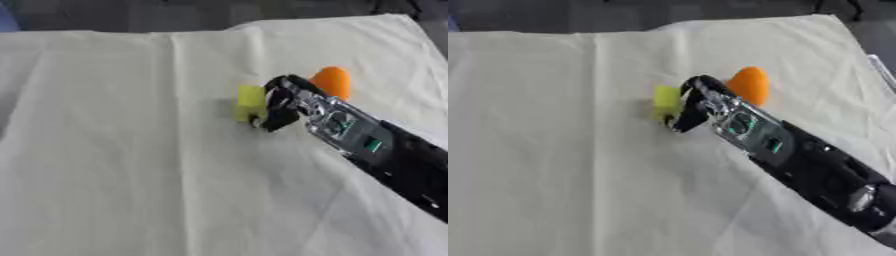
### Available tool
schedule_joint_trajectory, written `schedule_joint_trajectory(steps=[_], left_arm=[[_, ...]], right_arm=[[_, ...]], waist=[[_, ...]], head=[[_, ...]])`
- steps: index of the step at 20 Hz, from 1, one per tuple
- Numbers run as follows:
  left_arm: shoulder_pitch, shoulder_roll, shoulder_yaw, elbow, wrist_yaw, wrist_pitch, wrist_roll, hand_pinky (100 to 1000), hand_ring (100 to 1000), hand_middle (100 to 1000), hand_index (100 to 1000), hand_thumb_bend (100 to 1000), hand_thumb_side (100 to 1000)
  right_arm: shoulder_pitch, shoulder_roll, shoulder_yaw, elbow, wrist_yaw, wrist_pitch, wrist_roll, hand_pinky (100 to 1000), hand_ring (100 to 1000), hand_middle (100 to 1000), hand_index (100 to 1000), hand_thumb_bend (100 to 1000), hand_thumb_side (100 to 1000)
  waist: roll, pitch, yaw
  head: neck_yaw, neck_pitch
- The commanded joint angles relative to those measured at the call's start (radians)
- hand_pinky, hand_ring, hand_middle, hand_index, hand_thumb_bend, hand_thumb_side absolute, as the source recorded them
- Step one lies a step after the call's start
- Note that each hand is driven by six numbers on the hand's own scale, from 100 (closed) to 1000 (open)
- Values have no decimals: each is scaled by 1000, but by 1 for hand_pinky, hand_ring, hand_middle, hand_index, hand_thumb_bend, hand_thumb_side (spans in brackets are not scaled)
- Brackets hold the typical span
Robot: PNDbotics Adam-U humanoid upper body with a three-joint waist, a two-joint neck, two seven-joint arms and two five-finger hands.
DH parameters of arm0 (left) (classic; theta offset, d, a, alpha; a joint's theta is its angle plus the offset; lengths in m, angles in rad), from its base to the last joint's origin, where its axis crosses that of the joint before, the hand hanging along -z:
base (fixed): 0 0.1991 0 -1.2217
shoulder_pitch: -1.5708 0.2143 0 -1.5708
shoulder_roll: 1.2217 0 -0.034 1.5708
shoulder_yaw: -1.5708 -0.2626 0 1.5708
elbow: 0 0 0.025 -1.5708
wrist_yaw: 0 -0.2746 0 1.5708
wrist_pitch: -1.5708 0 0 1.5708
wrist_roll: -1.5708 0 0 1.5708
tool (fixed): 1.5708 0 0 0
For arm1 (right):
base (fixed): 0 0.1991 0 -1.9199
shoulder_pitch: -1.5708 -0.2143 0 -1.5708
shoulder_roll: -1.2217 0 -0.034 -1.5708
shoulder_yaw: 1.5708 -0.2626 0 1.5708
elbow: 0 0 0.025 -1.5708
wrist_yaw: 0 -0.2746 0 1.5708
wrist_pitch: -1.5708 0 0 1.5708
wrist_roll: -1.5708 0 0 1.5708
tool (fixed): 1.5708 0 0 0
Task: Pick up the objects with one hand, pass them to the other hand, and then place them into the box on the other side of the table.
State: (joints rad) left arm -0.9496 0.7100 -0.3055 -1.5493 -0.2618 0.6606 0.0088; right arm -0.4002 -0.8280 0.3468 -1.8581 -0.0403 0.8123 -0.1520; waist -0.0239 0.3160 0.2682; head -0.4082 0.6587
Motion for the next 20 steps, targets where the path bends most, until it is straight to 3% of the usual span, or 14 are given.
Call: schedule_joint_trajectory(steps=[1, 8, 14, 20], left_arm=[[-10, 26, 8, -6, -7, 1, -6, 843, 763, 695, 777, 339, 517], [3, 31, 8, -1, -15, 3, -14, 839, 762, 693, 773, 346, 508], [-9, 32, 4, -10, -21, -1, -23, 837, 760, 692, 774, 360, 490], [-52, 19, -32, -33, -7, -34, -79, 823, 753, 694, 789, 396, 479]], right_arm=[[5, -44, -12, -63, -5, 8, 1, 789, 734, 467, 588, 320, 100], [25, -67, -41, -139, -33, 22, -4, 767, 721, 444, 562, 315, 100], [7, -75, -74, -142, -61, -57, -57, 743, 718, 438, 561, 296, 100], [-16, -72, -59, -142, -106, -116, -93, 720, 711, 434, 559, 267, 100]], waist=[[-1, -49, -4], [5, -76, -17], [14, -93, -28], [27, -107, -28]], head=[[4, 6], [8, 17], [17, 31], [21, 44]])
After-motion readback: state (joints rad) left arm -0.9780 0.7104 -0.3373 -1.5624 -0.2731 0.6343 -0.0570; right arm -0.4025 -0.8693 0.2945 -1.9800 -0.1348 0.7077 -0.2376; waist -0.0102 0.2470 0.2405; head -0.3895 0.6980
